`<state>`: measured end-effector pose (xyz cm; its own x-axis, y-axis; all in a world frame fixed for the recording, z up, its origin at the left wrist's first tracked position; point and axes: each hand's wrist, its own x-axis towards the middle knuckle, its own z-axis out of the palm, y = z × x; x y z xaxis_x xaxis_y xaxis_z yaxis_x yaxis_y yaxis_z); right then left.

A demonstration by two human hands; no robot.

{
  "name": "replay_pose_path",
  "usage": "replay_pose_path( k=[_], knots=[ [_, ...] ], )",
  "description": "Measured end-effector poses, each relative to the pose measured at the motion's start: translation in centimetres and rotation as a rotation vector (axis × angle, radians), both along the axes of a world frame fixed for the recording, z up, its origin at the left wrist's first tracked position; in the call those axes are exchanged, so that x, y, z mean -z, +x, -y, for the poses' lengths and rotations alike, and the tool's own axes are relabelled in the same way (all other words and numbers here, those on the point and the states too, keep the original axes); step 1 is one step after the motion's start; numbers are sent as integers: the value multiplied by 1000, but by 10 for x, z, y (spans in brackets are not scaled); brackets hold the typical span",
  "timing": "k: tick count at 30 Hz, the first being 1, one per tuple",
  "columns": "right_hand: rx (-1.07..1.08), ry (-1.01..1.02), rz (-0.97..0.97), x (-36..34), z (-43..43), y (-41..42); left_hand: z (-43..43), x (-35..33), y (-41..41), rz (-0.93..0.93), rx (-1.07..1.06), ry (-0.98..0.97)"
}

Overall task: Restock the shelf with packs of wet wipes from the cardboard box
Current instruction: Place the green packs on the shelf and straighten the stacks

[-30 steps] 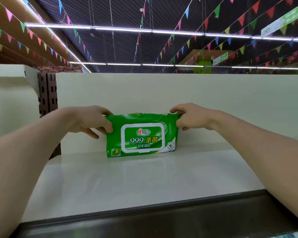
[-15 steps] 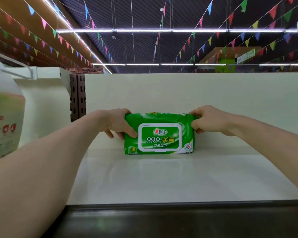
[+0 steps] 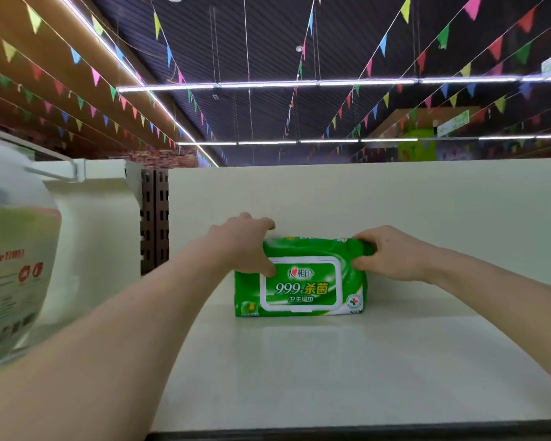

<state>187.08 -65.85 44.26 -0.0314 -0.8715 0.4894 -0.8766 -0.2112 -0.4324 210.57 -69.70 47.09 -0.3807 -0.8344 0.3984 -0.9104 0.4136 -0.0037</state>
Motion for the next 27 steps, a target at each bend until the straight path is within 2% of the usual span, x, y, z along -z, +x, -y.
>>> replay_pose_path(
  k=[6,15,22,27],
  knots=[
    [129,-58,-248,-1,-4,8,-8,7,-15,126,8,-189],
    [332,-95,-615,-7,-25,27,-8,9,-26,211,-23,-269],
    [253,-56,-608,0,-47,47,-20,7,-33,128,68,-345],
    [243,16,-592,0,-56,53,-18,11,-38,134,118,-253]
  ],
)
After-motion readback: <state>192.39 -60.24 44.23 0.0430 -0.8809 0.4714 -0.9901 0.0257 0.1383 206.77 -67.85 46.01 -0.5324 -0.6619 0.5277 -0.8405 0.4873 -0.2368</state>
